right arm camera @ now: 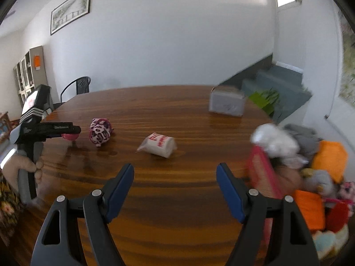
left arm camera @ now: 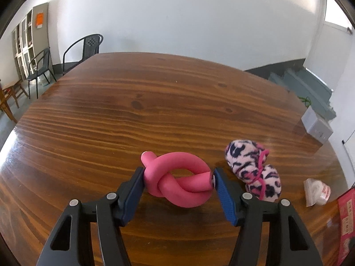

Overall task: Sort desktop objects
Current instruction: 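Grasp the pink foam knot with left tool, then grasp the white paper cup with right tool while left tool holds the pink knot, then carry the cup into the pink box with right tool while left tool drops the knot there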

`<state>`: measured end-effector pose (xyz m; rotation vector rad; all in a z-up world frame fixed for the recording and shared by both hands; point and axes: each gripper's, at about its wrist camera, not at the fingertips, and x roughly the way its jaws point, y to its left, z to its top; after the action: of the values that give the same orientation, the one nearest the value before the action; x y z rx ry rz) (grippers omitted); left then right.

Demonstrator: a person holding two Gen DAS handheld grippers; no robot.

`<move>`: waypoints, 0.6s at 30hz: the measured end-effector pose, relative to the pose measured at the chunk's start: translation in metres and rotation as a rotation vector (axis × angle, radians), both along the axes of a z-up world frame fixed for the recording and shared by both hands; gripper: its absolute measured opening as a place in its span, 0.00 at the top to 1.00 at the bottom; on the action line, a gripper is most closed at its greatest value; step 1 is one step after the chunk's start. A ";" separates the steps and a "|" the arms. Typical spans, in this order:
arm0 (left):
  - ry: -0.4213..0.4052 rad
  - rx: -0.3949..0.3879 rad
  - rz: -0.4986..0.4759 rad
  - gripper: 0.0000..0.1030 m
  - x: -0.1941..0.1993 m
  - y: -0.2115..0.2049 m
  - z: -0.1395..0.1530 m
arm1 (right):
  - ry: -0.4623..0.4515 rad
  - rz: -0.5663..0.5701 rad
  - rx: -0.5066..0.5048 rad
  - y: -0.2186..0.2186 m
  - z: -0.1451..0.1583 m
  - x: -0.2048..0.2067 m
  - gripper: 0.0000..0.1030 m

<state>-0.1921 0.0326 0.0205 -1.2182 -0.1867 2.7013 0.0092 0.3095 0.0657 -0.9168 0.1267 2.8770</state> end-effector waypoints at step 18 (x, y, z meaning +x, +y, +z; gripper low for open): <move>-0.005 0.051 0.009 0.38 0.001 -0.009 0.005 | -0.203 -0.100 -0.218 0.013 -0.042 -0.131 0.50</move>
<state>-0.1914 0.0240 0.0254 -1.2132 -0.2615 2.6839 -0.1216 0.3227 0.0241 -1.1972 0.4595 2.6971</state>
